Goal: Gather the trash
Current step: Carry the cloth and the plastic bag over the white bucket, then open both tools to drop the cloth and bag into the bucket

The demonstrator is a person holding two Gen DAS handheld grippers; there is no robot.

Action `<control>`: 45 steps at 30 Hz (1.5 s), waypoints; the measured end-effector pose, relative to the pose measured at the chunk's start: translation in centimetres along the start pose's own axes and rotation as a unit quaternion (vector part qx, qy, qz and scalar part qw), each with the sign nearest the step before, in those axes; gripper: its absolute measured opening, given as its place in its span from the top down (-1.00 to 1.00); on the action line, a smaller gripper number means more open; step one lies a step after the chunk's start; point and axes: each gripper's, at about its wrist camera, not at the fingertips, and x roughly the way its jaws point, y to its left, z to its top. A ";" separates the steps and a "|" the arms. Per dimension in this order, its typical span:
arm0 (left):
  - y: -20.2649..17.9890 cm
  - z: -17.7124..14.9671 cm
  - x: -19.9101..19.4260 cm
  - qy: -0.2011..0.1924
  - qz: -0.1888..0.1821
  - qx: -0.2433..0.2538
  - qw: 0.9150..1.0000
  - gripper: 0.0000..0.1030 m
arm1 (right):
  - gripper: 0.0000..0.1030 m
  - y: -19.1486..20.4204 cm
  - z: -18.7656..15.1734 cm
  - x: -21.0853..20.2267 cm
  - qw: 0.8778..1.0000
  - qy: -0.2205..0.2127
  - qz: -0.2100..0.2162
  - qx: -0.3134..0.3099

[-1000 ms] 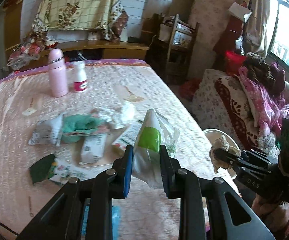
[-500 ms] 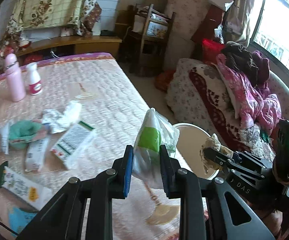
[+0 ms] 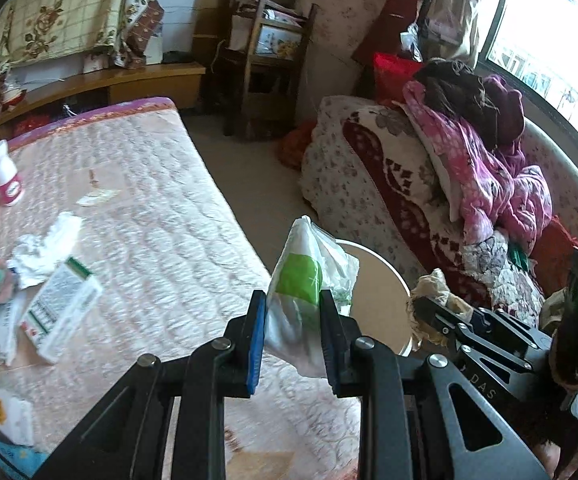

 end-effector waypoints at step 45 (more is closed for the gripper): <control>-1.3 -0.8 6.1 0.043 0.008 -0.015 0.999 -0.18 | -0.52 -6.5 -1.4 4.9 0.995 0.035 -0.049 0.081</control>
